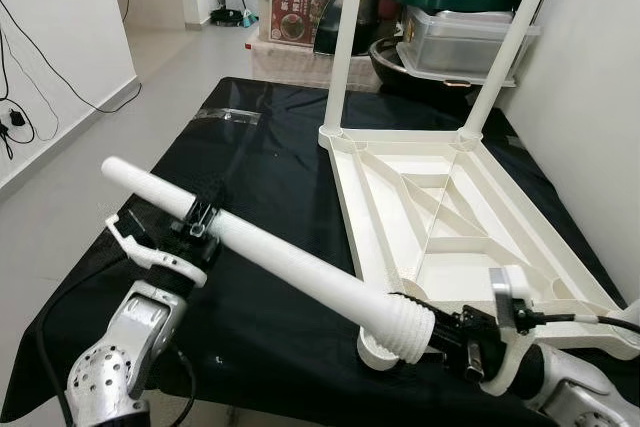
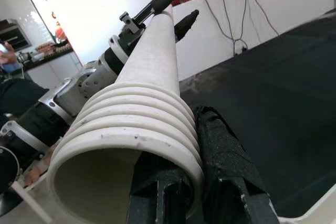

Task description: Building children table

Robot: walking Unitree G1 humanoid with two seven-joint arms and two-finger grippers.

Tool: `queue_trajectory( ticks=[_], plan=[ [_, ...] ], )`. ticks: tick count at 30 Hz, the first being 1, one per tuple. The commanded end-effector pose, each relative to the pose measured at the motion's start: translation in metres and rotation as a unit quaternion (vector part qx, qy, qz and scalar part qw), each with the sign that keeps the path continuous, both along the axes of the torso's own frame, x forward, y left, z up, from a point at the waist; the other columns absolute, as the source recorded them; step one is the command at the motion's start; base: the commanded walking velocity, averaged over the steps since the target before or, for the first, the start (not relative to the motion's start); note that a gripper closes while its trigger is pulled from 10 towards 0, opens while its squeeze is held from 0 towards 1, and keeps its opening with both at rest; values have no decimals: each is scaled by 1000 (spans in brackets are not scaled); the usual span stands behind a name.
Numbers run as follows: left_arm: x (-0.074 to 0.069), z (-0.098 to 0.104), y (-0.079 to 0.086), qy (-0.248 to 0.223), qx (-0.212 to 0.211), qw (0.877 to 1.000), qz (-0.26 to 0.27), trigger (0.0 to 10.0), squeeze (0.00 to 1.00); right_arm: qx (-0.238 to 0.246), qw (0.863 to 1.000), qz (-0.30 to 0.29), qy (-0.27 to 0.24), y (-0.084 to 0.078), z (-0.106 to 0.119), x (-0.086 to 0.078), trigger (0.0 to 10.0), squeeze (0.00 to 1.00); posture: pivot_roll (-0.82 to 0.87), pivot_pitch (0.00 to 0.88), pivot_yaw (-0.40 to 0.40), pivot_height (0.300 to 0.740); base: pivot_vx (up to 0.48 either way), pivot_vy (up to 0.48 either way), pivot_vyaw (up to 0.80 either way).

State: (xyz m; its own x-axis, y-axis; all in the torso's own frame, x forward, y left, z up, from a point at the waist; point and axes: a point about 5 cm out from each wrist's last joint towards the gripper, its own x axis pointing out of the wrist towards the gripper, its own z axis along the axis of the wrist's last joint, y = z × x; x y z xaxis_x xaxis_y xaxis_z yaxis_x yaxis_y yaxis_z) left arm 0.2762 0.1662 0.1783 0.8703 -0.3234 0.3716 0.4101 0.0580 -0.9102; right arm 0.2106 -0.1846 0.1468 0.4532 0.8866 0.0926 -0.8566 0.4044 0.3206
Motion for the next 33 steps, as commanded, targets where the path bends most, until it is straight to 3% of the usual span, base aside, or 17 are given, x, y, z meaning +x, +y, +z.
queue_trajectory(
  ticks=[1,3,4,5,6,7,17,18,24,25,28,32,33],
  plan=[
    [0,11,-3,-23,-4,1000,3,0,0,-14,1000,5,25,4,-9,-1,0,0,73,0,-81,740,0,0,0],
    [1,12,-5,-23,-5,1000,-1,0,0,-21,999,-9,25,5,-11,2,0,0,71,0,-80,740,0,0,0],
    [1,12,-6,-24,-6,1000,-5,0,0,-40,998,-23,38,5,-15,5,10000,0,71,0,-79,740,0,0,0],
    [1,12,-7,-25,-6,1000,-8,0,0,-53,997,-32,50,5,-18,6,10000,169,71,0,-80,740,0,0,0],
    [1,12,-7,-25,-6,1000,-8,0,0,-53,997,-32,50,5,-18,6,10000,169,71,0,-80,740,0,0,0],
    [0,12,-6,-25,-5,1000,-11,0,0,-48,995,-52,69,3,-21,9,10000,1000,71,0,-83,740,0,0,0],
    [4,15,4,-27,-1,1000,2,0,0,-43,994,-67,76,-18,-22,6,10000,1000,68,0,-82,740,0,0,0],
    [5,15,8,-26,2,1000,11,0,0,-45,992,-85,85,-29,-26,4,10000,1000,69,0,-85,740,0,0,0],
    [5,13,14,-22,6,1000,21,0,0,-62,987,-110,98,-51,-31,-6,10000,1000,67,0,-85,740,0,0,0],
    [5,12,17,-19,8,999,25,0,0,-77,983,-127,109,-63,-34,-10,10000,1000,54,0,-75,740,0,0,0],
    [5,11,17,-18,9,999,25,0,0,-86,980,-135,115,-68,-35,-12,10000,1000,54,0,-75,740,0,0,0],
    [8,10,11,-18,15,1000,12,0,0,-105,978,-158,90,-81,-23,-2,10000,1000,46,0,-68,740,0,0,0],
    [9,10,10,-17,19,1000,10,0,0,-112,973,-188,68,-89,-13,9,10000,1000,48,0,-66,740,0,0,0]
  ],
)
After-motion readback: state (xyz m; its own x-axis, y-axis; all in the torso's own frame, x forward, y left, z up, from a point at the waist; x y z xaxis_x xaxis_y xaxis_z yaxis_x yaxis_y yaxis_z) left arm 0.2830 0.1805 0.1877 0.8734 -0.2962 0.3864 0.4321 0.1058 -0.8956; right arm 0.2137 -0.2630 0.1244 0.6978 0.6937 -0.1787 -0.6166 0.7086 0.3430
